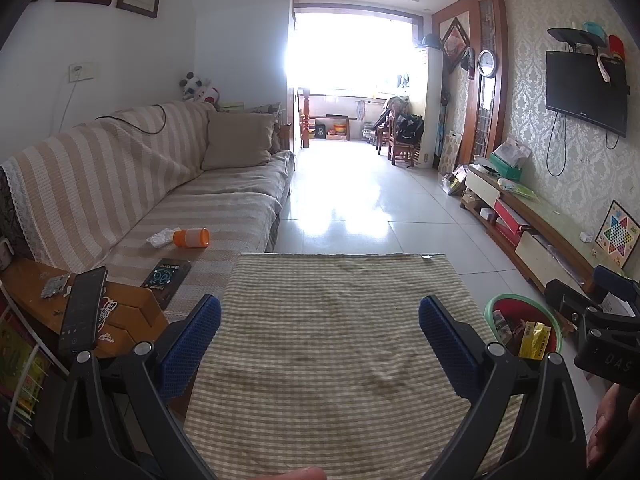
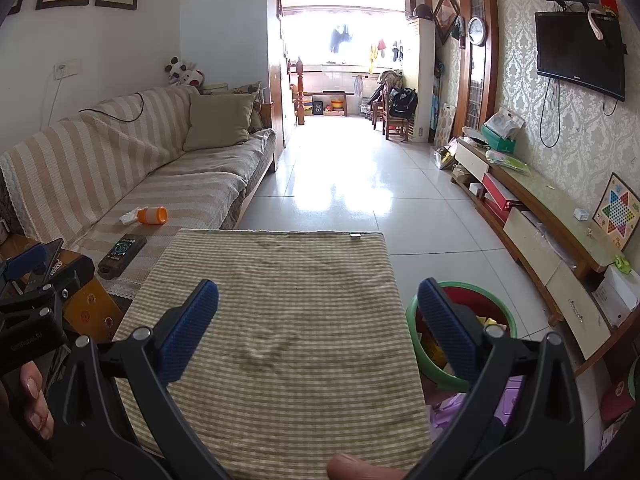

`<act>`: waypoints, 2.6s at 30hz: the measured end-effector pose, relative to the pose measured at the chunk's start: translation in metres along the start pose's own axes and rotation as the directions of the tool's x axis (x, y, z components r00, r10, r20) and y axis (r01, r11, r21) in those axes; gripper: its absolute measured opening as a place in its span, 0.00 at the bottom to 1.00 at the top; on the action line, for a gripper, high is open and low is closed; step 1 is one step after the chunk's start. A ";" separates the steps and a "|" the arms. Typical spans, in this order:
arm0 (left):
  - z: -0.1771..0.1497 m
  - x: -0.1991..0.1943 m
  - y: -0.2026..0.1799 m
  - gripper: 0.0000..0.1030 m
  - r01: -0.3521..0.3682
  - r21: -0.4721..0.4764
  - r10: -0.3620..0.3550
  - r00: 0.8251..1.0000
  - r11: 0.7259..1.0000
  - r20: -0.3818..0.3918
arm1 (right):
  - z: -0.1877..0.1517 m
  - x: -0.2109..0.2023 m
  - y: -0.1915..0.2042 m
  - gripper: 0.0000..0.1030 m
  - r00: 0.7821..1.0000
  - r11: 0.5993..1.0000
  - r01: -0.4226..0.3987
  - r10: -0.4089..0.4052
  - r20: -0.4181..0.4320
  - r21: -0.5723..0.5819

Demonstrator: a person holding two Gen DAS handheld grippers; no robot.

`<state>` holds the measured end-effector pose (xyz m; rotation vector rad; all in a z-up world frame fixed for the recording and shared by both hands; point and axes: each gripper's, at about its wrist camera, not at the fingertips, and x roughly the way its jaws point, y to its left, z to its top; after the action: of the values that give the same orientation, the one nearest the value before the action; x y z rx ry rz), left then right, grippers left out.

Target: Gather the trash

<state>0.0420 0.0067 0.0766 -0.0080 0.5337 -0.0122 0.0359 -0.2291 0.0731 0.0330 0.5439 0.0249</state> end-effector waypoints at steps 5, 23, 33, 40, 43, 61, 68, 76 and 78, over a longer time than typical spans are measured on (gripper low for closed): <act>-0.001 0.000 0.001 0.92 -0.001 -0.006 0.001 1.000 1.000 -0.004 | 0.000 0.001 0.000 0.95 1.000 1.000 0.000 0.000 -0.002 0.000; -0.001 0.001 0.001 0.92 0.001 -0.009 -0.001 1.000 1.000 -0.007 | -0.001 0.001 -0.003 0.95 1.000 1.000 0.000 0.000 -0.005 0.001; -0.001 0.002 0.001 0.92 0.003 -0.010 -0.003 1.000 1.000 -0.009 | -0.002 0.002 -0.003 0.95 1.000 1.000 -0.002 0.002 -0.007 0.001; -0.001 0.002 0.001 0.92 0.003 -0.009 -0.003 1.000 1.000 -0.009 | -0.002 0.001 -0.003 0.95 1.000 1.000 -0.002 0.002 -0.007 0.002; -0.001 0.002 0.001 0.92 0.003 -0.009 -0.003 1.000 1.000 -0.006 | -0.002 0.001 -0.003 0.95 1.000 1.000 -0.002 0.002 -0.006 0.001; -0.002 0.000 -0.005 0.92 -0.007 0.000 0.007 1.000 1.000 0.001 | -0.004 0.000 -0.005 0.95 1.000 1.000 -0.003 0.003 -0.007 0.004; -0.002 -0.001 -0.005 0.92 -0.008 0.001 0.008 1.000 1.000 0.001 | -0.004 0.000 -0.004 0.95 1.000 1.000 -0.001 0.001 -0.008 0.004; -0.002 -0.001 -0.004 0.92 -0.003 -0.009 0.003 1.000 1.000 0.000 | -0.004 0.000 -0.006 0.95 1.000 1.000 -0.003 0.004 -0.008 0.005; -0.002 -0.001 -0.002 0.92 -0.016 -0.015 0.016 1.000 1.000 0.000 | -0.004 0.000 -0.006 0.95 1.000 1.000 -0.003 0.003 -0.009 0.005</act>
<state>0.0399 0.0046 0.0749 -0.0186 0.5341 0.0074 0.0336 -0.2349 0.0696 0.0382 0.5525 0.0272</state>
